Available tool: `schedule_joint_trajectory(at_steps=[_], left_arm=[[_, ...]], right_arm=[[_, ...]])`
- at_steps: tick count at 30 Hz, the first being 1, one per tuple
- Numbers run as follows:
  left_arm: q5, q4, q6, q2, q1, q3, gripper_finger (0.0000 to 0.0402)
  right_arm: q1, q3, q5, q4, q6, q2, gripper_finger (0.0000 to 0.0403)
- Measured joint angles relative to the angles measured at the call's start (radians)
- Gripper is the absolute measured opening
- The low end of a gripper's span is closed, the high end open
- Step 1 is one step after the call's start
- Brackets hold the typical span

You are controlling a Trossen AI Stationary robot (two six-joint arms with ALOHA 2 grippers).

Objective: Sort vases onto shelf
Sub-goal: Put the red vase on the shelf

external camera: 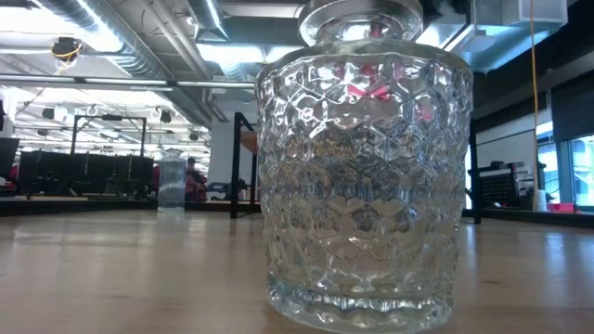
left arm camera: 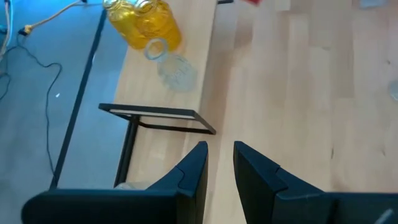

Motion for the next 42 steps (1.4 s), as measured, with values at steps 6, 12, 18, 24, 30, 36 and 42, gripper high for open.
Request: schedule_joint_trajectory(at_steps=[6,12,18,24,30,36,42], left_arm=[[-0.002,0.024,0.000,0.000,0.054,0.000,0.0069],[-0.002,0.051,-0.001,0.000,0.105,0.000,0.0069],[0.005,0.053,-0.032,0.000,0.131,0.000,0.0069],[0.002,0.061,-0.054,0.000,0.135,0.000,0.0069],[-0.001,0.063,-0.099,0.000,0.135,0.000,0.0069],[-0.025,0.063,-0.107,0.006,0.135,0.000,0.0069],[-0.027,0.059,-0.126,0.013,0.141,0.000,0.0069]], right_arm=[[-0.197,-0.184,-0.057,0.181,-0.296,-0.233,0.0110],[-0.517,-0.406,-0.447,0.669,-0.752,-0.420,0.0110],[-0.819,-0.446,-0.757,0.721,-1.003,-0.408,0.0110],[-0.978,-0.445,-0.994,0.799,-1.124,-0.326,0.0110],[-1.009,-0.427,-1.028,0.811,-1.194,-0.243,0.0110],[-0.988,-0.311,-1.022,0.780,-1.246,-0.135,0.0110],[-0.990,-0.196,-1.005,0.673,-1.264,-0.037,0.0110]])
